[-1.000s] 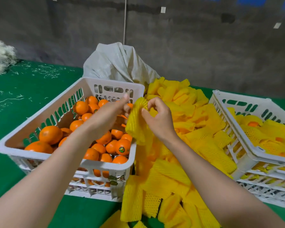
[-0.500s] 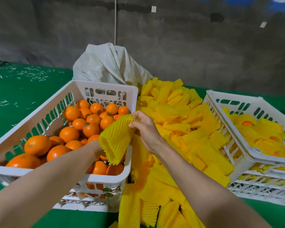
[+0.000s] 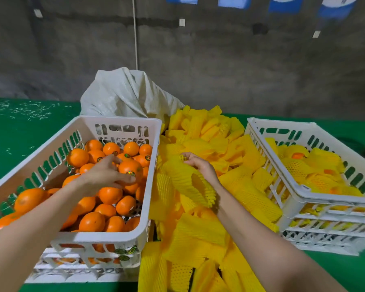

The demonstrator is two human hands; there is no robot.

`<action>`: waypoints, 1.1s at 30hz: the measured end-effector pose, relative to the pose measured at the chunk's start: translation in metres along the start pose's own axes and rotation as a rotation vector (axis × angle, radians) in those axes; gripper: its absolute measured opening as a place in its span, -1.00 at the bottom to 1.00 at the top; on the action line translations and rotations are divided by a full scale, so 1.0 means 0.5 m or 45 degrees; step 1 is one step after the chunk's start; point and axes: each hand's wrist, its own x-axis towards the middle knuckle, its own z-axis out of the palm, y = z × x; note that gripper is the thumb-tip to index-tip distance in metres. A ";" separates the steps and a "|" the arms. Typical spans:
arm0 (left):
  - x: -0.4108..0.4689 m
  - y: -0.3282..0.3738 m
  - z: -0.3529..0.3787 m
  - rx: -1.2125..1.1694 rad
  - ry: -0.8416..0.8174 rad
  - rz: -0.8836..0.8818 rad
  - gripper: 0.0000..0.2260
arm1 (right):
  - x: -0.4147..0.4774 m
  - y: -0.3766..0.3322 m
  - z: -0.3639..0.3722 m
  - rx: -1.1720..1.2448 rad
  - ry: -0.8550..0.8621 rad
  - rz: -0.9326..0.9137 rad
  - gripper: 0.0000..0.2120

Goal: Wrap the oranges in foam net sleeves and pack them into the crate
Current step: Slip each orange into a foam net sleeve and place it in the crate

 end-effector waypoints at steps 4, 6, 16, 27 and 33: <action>-0.055 0.036 0.005 -0.320 -0.072 0.273 -0.16 | -0.023 0.003 0.007 0.076 -0.166 0.007 -0.80; -0.080 0.057 0.036 -0.396 -0.111 0.327 -0.13 | -0.046 -0.019 0.015 0.128 -0.331 -0.117 -0.84; -0.092 0.122 0.241 -0.941 0.044 0.221 -0.72 | -0.107 -0.051 -0.052 0.043 -0.202 -0.108 -0.71; -0.097 0.100 0.412 -1.083 -0.008 0.120 -0.76 | -0.164 -0.029 -0.129 -0.721 0.310 -0.592 -0.81; -0.110 0.080 0.445 -1.064 -0.234 0.179 -0.49 | -0.170 -0.022 -0.166 -0.780 0.526 -0.594 -0.93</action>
